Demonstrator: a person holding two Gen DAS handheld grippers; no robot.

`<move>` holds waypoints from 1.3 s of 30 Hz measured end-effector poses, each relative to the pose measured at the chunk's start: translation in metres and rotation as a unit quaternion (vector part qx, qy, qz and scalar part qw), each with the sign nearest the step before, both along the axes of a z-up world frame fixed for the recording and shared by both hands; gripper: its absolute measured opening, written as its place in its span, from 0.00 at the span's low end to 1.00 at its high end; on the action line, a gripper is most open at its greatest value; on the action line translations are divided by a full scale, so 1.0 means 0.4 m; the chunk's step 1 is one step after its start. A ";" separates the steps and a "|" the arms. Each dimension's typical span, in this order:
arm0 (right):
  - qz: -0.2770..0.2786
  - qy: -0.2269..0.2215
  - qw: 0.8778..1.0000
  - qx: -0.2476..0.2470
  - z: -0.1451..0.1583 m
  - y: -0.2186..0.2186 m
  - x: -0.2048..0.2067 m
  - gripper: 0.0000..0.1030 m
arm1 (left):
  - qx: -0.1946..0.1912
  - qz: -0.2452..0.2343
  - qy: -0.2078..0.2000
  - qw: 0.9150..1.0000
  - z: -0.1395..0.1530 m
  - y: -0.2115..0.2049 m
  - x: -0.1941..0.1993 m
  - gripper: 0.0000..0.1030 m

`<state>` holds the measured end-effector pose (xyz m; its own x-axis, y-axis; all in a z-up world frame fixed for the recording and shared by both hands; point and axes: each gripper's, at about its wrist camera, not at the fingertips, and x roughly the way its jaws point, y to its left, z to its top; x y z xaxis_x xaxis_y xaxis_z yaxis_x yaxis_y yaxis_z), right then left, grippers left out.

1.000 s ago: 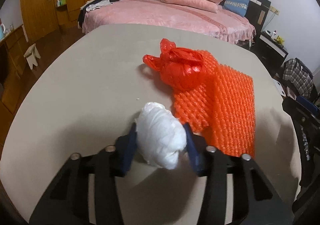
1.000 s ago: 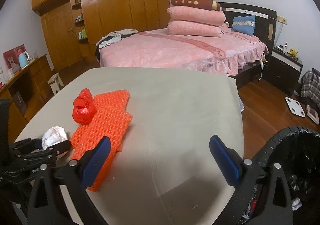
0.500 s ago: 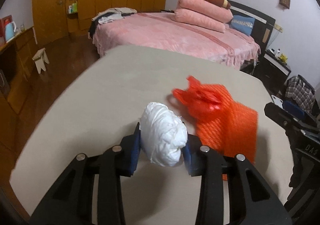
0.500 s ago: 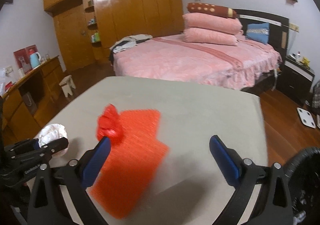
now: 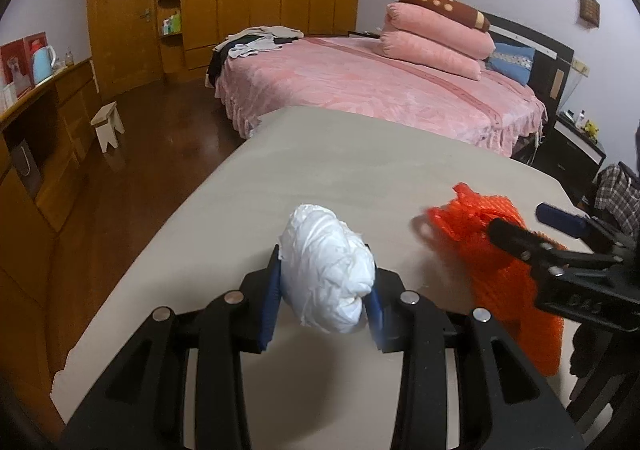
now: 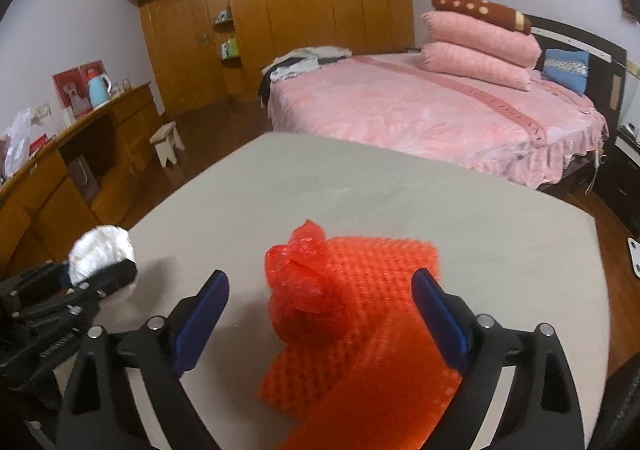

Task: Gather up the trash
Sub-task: 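Grasp the red plastic bag with the right tool while the left tool holds the white ball, then carry the white ball and red bag with both tools over the bin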

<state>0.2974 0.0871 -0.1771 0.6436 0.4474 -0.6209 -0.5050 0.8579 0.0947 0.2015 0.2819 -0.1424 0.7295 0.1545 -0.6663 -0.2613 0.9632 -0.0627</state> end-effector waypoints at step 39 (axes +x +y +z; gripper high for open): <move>0.027 -0.053 0.997 0.055 0.222 -0.116 -0.154 0.43 | 0.012 -0.025 -0.088 0.996 0.221 -0.130 -0.104 0.34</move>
